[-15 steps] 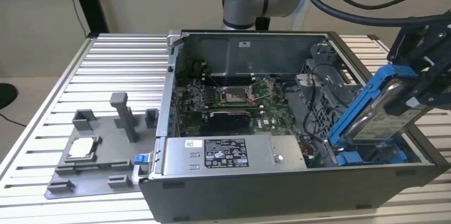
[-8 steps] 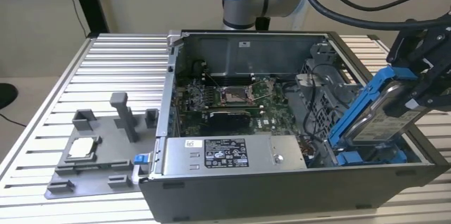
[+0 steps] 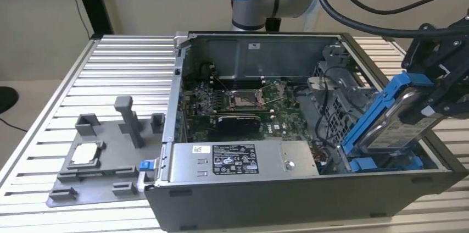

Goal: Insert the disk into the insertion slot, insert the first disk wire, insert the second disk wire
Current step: 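Insert the disk into the insertion slot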

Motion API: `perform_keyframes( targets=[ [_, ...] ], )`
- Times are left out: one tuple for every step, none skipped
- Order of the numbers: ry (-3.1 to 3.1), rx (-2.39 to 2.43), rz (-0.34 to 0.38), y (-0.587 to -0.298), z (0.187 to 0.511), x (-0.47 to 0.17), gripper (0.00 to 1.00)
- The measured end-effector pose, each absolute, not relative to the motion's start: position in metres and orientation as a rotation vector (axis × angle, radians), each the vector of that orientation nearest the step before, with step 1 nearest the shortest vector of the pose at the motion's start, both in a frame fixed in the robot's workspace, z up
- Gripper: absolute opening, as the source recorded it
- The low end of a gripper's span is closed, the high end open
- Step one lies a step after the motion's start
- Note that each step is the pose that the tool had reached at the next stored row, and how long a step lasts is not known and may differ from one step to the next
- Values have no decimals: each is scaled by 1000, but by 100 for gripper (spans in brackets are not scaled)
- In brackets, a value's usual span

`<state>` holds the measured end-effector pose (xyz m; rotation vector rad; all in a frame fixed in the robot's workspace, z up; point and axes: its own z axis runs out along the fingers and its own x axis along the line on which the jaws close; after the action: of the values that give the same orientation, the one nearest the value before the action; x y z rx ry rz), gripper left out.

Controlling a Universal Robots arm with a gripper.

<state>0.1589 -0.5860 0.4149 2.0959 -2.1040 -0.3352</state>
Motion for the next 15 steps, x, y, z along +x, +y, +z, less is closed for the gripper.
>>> perform_keyframes(
  targets=[
    [-2103,2096,-335,-586,414,159,0],
    [-2103,2097,-335,-586,413,159,0],
    [-2103,2097,-335,-586,413,159,0],
    [-2103,2098,-335,-586,412,159,0],
    [-2102,2098,-334,-586,411,159,0],
    [-2102,2098,-334,-586,410,159,0],
    [-2102,2098,-334,-586,409,159,0],
    [-2102,2099,-334,-586,408,159,0],
    [-2102,2099,-334,-586,406,159,0],
    [-2102,2099,-334,-586,405,159,0],
    [-2102,2099,-334,-586,404,159,0],
    [-2103,2099,-333,-586,403,159,0],
    [-2103,2100,-332,-586,403,159,0],
    [-2103,2100,-332,-586,403,159,0],
    [-2103,2100,-332,-586,403,159,0]
  ],
)
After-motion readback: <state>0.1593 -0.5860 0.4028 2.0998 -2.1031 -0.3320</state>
